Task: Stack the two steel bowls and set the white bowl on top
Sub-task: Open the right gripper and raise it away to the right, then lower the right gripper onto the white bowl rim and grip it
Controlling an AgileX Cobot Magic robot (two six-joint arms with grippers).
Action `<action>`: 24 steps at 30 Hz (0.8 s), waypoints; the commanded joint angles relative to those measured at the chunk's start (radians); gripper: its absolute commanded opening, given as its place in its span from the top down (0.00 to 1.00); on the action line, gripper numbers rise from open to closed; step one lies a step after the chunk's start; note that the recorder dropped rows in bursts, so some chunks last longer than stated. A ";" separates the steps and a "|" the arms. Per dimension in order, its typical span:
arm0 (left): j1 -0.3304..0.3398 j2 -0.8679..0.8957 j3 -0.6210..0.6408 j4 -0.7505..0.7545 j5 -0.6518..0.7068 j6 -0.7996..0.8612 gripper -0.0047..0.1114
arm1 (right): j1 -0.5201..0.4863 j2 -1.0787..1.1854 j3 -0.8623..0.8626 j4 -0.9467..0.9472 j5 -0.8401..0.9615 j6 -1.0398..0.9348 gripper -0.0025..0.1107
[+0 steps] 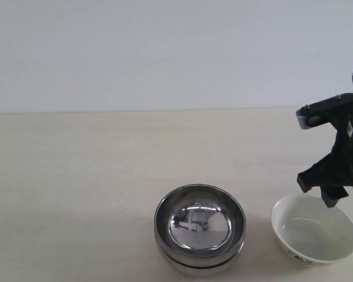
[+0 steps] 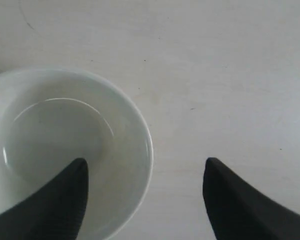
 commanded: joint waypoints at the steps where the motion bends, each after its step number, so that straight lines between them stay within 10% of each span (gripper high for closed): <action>1: 0.003 -0.003 0.004 -0.004 0.000 0.001 0.92 | -0.068 -0.009 0.054 0.033 -0.102 -0.040 0.45; 24: 0.003 -0.003 0.004 -0.004 0.000 0.001 0.92 | -0.146 0.226 0.064 0.300 -0.282 -0.259 0.52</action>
